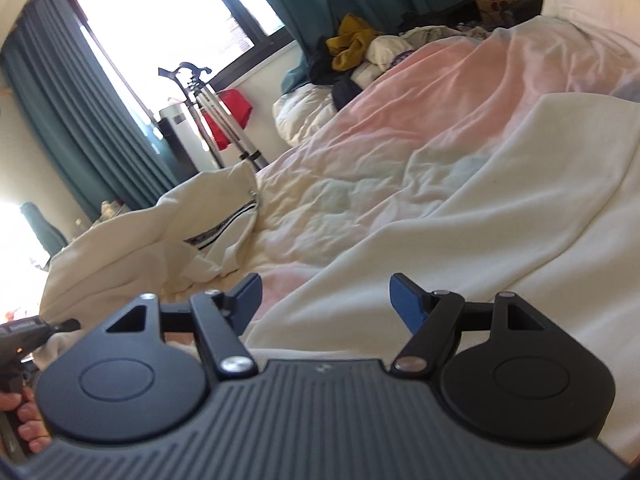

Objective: Fold clothes
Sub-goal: 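Grasp the pant leg fabric with the left gripper and lift it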

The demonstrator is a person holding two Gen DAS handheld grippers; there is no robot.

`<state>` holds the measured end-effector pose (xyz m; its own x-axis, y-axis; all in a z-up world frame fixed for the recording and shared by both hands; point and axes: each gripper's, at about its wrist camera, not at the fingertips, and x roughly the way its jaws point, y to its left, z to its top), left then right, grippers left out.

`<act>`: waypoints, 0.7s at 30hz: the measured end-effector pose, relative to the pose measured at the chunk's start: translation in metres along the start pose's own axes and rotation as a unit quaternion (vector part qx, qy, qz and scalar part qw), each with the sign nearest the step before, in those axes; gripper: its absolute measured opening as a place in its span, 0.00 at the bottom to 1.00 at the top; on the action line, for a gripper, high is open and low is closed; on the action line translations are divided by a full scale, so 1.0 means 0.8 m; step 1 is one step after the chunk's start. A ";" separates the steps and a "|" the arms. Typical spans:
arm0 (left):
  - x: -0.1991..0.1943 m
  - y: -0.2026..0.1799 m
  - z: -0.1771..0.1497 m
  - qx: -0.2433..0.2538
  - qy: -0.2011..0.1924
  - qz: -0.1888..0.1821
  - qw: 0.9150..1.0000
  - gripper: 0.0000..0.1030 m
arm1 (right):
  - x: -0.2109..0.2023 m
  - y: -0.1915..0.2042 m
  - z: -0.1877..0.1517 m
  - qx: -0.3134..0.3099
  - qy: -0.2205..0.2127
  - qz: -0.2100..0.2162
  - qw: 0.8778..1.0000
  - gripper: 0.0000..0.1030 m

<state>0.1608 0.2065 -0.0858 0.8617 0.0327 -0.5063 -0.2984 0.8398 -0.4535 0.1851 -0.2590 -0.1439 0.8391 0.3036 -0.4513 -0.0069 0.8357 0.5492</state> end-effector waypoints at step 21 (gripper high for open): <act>0.057 0.042 0.002 -0.003 0.022 -0.052 0.998 0.27 | 0.288 0.118 0.010 -0.021 0.093 0.020 0.995 0.70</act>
<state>0.1908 0.2374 -0.1232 0.8698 -0.0787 -0.4870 -0.2100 0.8342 -0.5099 0.3819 -0.1136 -0.1905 0.7223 0.4126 -0.5551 -0.0642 0.8391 0.5402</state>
